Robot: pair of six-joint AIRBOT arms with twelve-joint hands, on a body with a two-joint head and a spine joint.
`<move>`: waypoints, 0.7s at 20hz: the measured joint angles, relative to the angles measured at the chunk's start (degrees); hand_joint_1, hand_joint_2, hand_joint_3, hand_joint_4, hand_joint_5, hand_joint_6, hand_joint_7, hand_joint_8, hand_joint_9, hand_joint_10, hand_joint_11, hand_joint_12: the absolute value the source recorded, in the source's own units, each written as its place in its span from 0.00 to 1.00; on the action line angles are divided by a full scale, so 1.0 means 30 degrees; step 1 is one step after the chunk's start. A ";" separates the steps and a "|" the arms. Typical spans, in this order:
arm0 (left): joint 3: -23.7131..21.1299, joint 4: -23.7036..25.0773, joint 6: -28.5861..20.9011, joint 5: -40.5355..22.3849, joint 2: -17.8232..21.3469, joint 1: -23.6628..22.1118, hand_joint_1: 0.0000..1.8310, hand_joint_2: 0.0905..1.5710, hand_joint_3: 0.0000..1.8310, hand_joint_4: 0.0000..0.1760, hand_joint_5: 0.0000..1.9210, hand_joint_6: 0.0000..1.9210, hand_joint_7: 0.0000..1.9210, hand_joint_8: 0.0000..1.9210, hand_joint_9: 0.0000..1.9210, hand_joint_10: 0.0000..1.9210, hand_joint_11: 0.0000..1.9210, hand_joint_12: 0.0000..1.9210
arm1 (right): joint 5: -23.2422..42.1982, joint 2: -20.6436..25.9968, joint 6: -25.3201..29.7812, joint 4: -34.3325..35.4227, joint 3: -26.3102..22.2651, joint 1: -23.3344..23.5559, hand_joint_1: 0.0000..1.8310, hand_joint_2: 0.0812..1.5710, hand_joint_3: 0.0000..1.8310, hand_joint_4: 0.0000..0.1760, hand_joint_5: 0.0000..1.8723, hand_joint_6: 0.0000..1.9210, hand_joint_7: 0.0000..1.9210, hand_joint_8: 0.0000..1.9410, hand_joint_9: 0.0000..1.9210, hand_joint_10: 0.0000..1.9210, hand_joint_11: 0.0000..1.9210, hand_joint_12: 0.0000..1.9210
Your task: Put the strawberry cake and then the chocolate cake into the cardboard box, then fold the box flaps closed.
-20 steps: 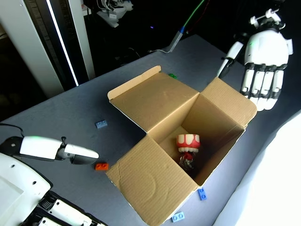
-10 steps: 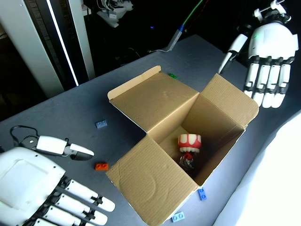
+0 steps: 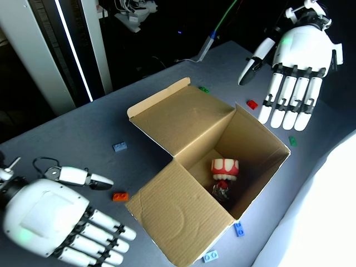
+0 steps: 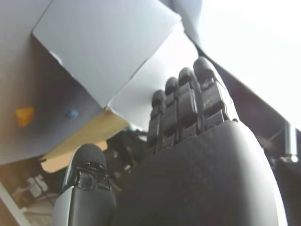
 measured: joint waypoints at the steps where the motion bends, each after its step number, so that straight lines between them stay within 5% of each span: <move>1: -0.0168 0.0015 0.0000 0.0095 0.0000 0.0000 0.00 0.79 0.00 0.00 0.06 0.00 0.08 0.00 0.08 0.00 0.00 0.26 | 0.0007 -0.0080 -0.0015 -0.0117 0.0000 0.0197 0.00 0.72 0.00 0.00 0.07 0.00 0.08 0.00 0.06 0.00 0.00 0.08; 3: -0.0721 0.0109 0.0000 0.0277 -0.0007 0.0007 0.00 0.81 0.00 0.00 0.07 0.00 0.09 0.00 0.09 0.00 0.00 0.31 | 0.0102 -0.0379 -0.0044 -0.0219 -0.0015 0.0736 0.00 0.73 0.00 0.00 0.06 0.00 0.08 0.00 0.07 0.00 0.00 0.22; 8: -0.1749 0.0517 -0.0022 0.0787 0.0000 0.0328 0.00 0.81 0.00 0.00 0.08 0.00 0.10 0.00 0.09 0.00 0.00 0.34 | 0.0102 -0.0291 -0.0080 -0.0197 -0.0044 0.1086 0.00 0.73 0.00 0.00 0.07 0.00 0.08 0.00 0.06 0.01 0.00 0.14; 14: -0.2645 0.0641 -0.0007 0.1494 0.0000 0.1188 0.00 0.82 0.00 0.00 0.08 0.00 0.10 0.00 0.11 0.00 0.00 0.35 | 0.0262 0.0780 0.0306 -0.0102 -0.0240 0.2412 0.00 0.73 0.00 0.00 0.07 0.00 0.09 0.00 0.08 0.01 0.00 0.23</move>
